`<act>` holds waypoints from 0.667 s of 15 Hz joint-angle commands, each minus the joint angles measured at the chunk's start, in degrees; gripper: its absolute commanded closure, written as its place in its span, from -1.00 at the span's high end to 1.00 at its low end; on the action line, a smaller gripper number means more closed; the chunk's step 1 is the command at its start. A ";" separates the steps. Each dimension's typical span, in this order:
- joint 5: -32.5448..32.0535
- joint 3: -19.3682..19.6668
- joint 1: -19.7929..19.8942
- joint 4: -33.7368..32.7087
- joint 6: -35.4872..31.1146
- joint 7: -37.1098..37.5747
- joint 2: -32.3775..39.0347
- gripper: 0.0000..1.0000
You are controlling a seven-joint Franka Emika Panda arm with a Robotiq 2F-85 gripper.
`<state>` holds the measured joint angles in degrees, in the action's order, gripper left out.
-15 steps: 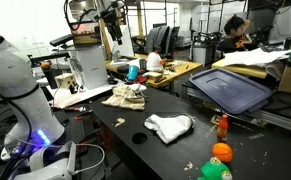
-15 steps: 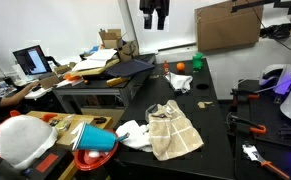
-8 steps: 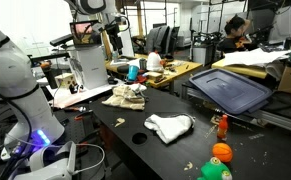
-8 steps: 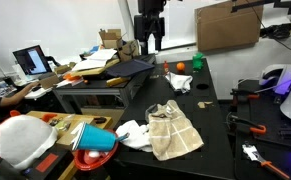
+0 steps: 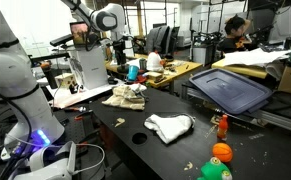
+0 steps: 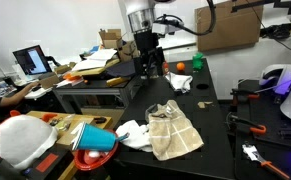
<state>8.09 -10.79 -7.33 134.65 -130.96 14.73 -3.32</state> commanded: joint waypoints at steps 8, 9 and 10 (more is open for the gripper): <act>-6.28 1.53 -2.02 -0.55 0.64 6.68 11.41 1.00; -8.46 1.95 -2.18 -0.36 0.64 7.76 11.92 1.00; -10.44 2.33 -2.25 -0.36 1.17 7.75 12.44 1.00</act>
<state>2.14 -10.12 -8.26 134.10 -130.95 20.17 8.33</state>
